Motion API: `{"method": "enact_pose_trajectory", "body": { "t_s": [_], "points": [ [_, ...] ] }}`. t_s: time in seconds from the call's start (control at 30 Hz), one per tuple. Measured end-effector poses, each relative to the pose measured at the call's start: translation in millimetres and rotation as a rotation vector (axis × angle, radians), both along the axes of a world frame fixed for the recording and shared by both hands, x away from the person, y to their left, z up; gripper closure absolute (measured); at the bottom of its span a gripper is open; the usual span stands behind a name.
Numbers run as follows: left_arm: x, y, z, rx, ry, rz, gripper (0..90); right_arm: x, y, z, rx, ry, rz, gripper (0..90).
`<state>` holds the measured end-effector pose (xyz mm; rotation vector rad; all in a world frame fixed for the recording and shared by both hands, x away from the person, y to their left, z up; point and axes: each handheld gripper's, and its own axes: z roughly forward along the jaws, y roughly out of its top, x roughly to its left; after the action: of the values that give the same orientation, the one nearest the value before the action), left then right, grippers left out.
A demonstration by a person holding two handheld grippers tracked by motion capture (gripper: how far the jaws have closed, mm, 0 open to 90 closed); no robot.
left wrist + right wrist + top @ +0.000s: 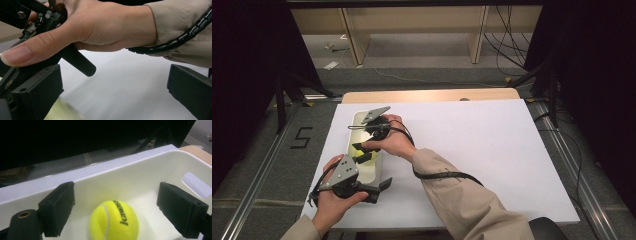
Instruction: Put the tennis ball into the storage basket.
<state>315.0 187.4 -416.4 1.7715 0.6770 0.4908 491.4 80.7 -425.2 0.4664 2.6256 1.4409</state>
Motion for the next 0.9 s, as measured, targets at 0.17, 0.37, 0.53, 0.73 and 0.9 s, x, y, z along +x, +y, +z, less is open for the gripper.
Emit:
{"method": "enact_pose_trajectory", "body": {
  "t_s": [0.17,0.37,0.53,0.73,0.9],
  "points": [
    [0.1,-0.2,-0.1,0.001,0.0,0.0,0.0,1.0,-3.7,3.2,0.012,-0.016,-0.007,15.5],
    [0.0,-0.2,-0.1,0.0,0.0,-0.001,0.0,1.7,-10.7,6.4,0.027,-0.022,-0.022,15.5],
    [0.0,-0.3,-0.1,-0.001,0.0,0.0,0.0,1.8,-18.9,8.7,0.03,-0.026,-0.033,15.5],
    [0.1,-0.2,0.1,0.003,-0.003,-0.003,0.0,3.9,-30.9,12.5,0.04,-0.03,-0.047,15.7],
    [0.1,-0.3,-0.1,0.002,-0.003,-0.003,0.0,3.6,-40.9,14.6,0.046,-0.036,-0.06,15.7]
  ]
}}
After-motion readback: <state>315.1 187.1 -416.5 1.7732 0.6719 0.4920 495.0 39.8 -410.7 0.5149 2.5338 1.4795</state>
